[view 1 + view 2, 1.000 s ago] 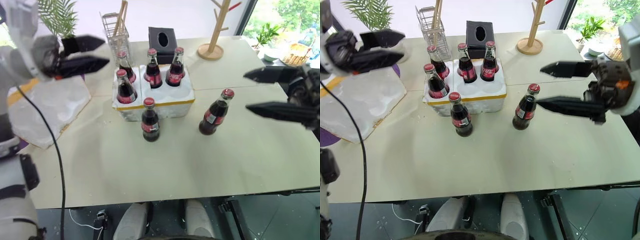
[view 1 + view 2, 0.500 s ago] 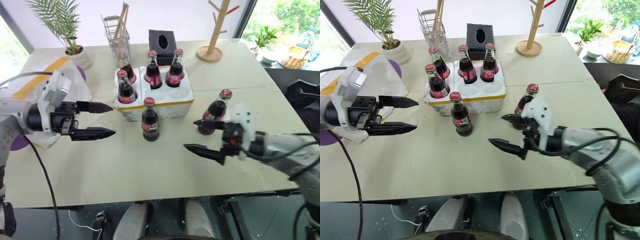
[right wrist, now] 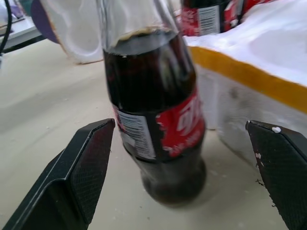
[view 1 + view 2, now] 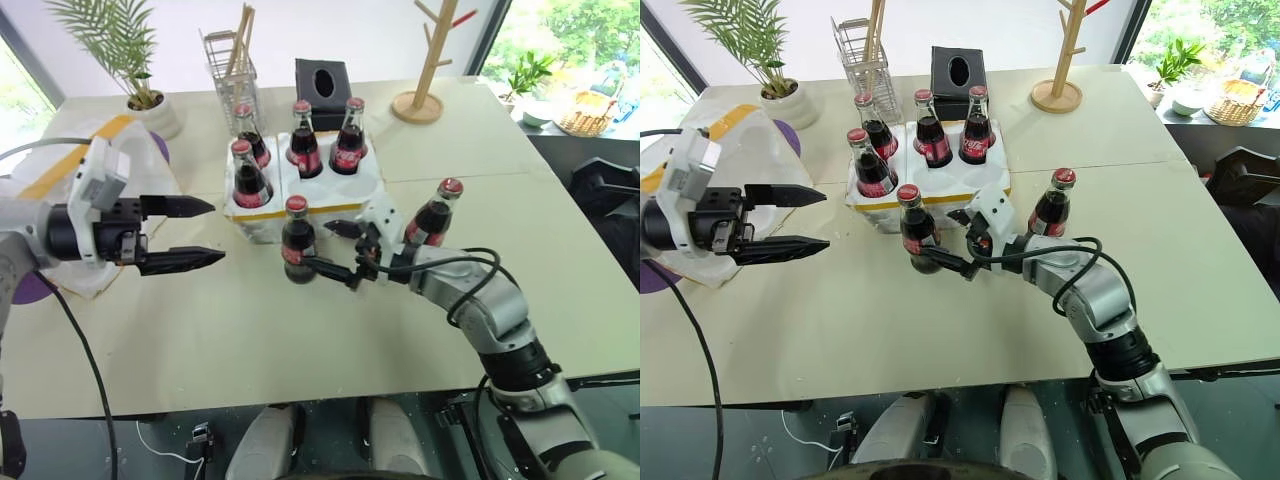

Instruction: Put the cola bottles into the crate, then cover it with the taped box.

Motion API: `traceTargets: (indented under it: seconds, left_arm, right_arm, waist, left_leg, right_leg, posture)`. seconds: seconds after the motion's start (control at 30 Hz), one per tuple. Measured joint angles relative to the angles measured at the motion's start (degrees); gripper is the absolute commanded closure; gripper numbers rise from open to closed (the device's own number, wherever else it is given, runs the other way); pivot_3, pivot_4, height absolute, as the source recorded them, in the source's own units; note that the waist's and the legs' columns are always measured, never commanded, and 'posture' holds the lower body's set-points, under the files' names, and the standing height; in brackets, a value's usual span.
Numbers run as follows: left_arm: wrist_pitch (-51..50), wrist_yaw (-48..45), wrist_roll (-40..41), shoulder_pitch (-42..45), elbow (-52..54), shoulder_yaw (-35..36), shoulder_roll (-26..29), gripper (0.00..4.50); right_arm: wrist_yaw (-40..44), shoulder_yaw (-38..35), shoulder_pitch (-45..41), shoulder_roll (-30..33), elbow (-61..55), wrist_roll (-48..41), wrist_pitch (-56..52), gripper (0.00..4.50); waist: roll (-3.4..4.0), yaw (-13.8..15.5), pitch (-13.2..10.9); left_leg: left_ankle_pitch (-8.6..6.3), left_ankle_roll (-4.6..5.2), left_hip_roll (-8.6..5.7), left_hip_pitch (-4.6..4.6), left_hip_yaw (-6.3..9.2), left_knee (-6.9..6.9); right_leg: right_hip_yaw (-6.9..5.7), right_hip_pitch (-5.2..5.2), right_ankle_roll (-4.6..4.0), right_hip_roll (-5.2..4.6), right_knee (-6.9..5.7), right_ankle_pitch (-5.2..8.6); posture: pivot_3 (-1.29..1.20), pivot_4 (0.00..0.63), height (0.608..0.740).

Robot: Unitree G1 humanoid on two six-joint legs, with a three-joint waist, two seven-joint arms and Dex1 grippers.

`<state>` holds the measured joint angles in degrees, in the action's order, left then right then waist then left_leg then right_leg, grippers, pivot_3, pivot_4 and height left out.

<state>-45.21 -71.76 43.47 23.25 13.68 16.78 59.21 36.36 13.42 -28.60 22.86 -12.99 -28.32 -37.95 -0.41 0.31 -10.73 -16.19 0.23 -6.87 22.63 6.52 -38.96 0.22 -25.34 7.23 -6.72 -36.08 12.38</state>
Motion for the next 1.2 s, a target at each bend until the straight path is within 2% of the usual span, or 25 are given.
traceTargets:
  seconds: [0.27, 0.5, 0.53, 0.63, 0.7, 0.8, 0.93, 1.03, 1.1, 1.2]
  left_arm:
    - [-0.31, 1.57, 1.44, -0.05, 1.08, 0.50, -0.01, 0.06]
    - [-0.24, 2.09, 1.94, -0.05, 1.14, 0.49, 0.00, 0.06]
    - [-0.19, 2.16, 2.03, -0.05, 1.14, 0.49, -0.01, 0.00]
    - [-0.14, 2.41, 2.08, -0.05, 1.16, 0.49, -0.01, 0.00]
    - [-0.11, 2.67, 2.13, -0.11, 1.19, 0.51, -0.01, 0.00]
    - [0.01, 3.07, 2.17, -1.44, 1.30, 1.12, -0.01, 0.00]
    - [0.83, 3.42, 2.20, -1.83, 1.48, 1.42, -0.11, 0.00]
    - [1.36, 3.86, 2.19, -1.85, 1.61, 1.64, -0.77, 0.00]
    - [1.89, 4.34, 2.20, -1.77, 1.80, 1.60, -1.46, 0.00]
    - [2.04, 4.79, 2.20, -1.77, 1.86, 1.60, -1.86, 0.00]
  right_arm:
    - [2.56, 1.78, -5.06, -4.47, 5.05, 2.35, 0.92, 0.00]
    - [4.22, 4.29, -5.96, -7.63, 11.47, 5.49, 0.95, 0.00]
    - [4.39, 4.18, -6.24, -8.10, 11.60, 5.57, 0.93, 0.57]
    - [4.55, 3.26, -6.57, -8.29, 11.20, 5.48, 0.29, 1.67]
    - [5.34, 2.01, -6.50, -7.39, 9.85, 3.87, -2.26, 1.67]
    - [6.99, -3.12, -7.53, -5.11, 4.21, -3.87, -9.18, 1.67]
    - [6.15, -9.99, -17.31, -4.54, 2.70, -9.20, -12.83, 1.67]
    - [3.13, -10.71, -24.04, -5.72, 6.18, -7.19, -11.23, 1.67]
    - [-0.58, -9.83, -27.61, -7.85, 12.44, -2.74, -7.92, 1.67]
    - [-3.68, -7.98, -28.55, -8.96, 20.84, 3.82, -2.73, 1.67]
  waist:
    - [0.00, -1.17, 0.00]
    - [0.01, -1.25, -0.01]
    - [0.01, -1.25, -0.01]
    - [0.01, -1.19, 0.00]
    - [0.03, -1.14, -0.02]
    - [0.05, -1.15, -0.06]
    - [0.05, -1.45, -0.07]
    - [0.04, -1.47, -0.06]
    - [0.01, -1.49, -0.04]
    - [0.00, -1.13, -0.04]
  left_leg:
    - [0.00, -0.01, 0.01, -0.04, 0.02, 0.05]
    - [0.01, -0.03, 0.01, -0.06, 0.01, 0.10]
    - [0.01, -0.03, 0.01, -0.06, 0.01, 0.10]
    - [0.01, -0.03, 0.01, -0.06, 0.02, 0.10]
    - [0.01, -0.02, 0.00, -0.04, 0.02, 0.10]
    - [0.00, -0.02, 0.00, 0.00, 0.02, 0.11]
    - [-0.02, 0.03, 0.02, -0.06, 0.00, 0.25]
    - [0.04, -0.07, 0.03, -0.19, -0.04, 0.47]
    - [0.14, -0.23, 0.02, -0.21, -0.08, 0.68]
    - [0.15, -0.24, 0.01, -0.20, -0.03, 0.76]
  right_leg:
    - [0.00, -0.02, 0.00, 0.02, -0.03, 0.00]
    - [0.01, -0.04, -0.01, 0.03, -0.03, 0.00]
    - [0.01, -0.03, -0.01, 0.03, -0.03, 0.00]
    - [0.01, -0.03, -0.01, 0.03, -0.03, 0.00]
    - [0.01, -0.04, -0.01, 0.02, -0.02, 0.00]
    - [0.04, -0.09, -0.01, 0.02, -0.02, 0.00]
    - [0.04, -0.11, -0.01, 0.02, 0.00, 0.00]
    - [0.04, -0.12, -0.06, 0.01, 0.00, 0.03]
    - [0.07, -0.17, -0.07, -0.03, 0.03, 0.02]
    - [0.07, -0.23, -0.12, -0.02, -0.01, 0.02]
  posture:
    - [0.00, 0.150, 0.740]
    - [0.00, 0.150, 0.740]
    - [0.00, 0.150, 0.740]
    - [0.00, 0.150, 0.740]
    - [0.00, 0.150, 0.740]
    - [0.00, 0.150, 0.740]
    - [0.00, 0.150, 0.740]
    - [0.00, 0.150, 0.740]
    - [0.00, 0.150, 0.740]
    - [0.00, 0.150, 0.740]
